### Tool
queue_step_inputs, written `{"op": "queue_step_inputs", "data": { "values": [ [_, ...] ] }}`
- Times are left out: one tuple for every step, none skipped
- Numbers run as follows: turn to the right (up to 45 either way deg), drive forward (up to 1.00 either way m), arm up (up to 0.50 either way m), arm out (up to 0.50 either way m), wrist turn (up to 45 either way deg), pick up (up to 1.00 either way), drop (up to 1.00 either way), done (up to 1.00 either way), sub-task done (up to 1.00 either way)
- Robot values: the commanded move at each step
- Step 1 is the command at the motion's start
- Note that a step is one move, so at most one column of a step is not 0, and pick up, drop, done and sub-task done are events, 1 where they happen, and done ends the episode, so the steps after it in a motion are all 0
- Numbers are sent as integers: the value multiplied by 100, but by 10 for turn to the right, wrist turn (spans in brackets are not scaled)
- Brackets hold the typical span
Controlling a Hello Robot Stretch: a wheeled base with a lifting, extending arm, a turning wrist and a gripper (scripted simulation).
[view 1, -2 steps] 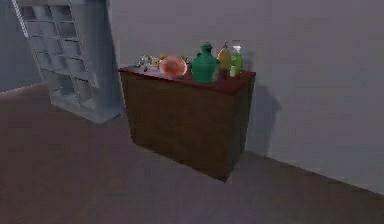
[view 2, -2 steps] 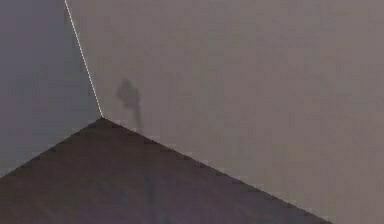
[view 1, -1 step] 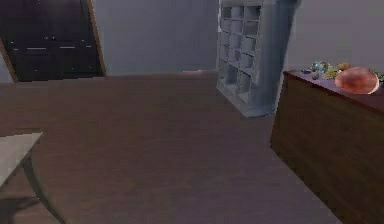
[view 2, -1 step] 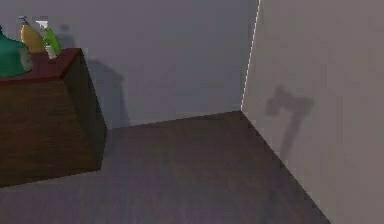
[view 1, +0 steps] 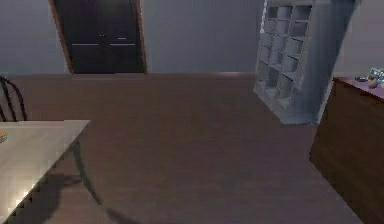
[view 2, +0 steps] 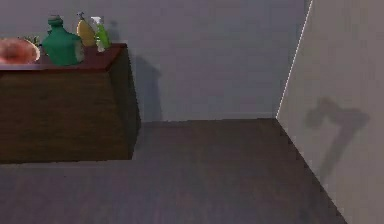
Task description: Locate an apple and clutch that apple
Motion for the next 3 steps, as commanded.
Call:
{"op": "queue_step_inputs", "data": {
  "values": [
    [0,100,0,0,0,0,0,0,0],
    [-60,0,0,0,0,0,0,0,0],
    [0,50,0,0,0,0,0,0,0]
  ]
}}
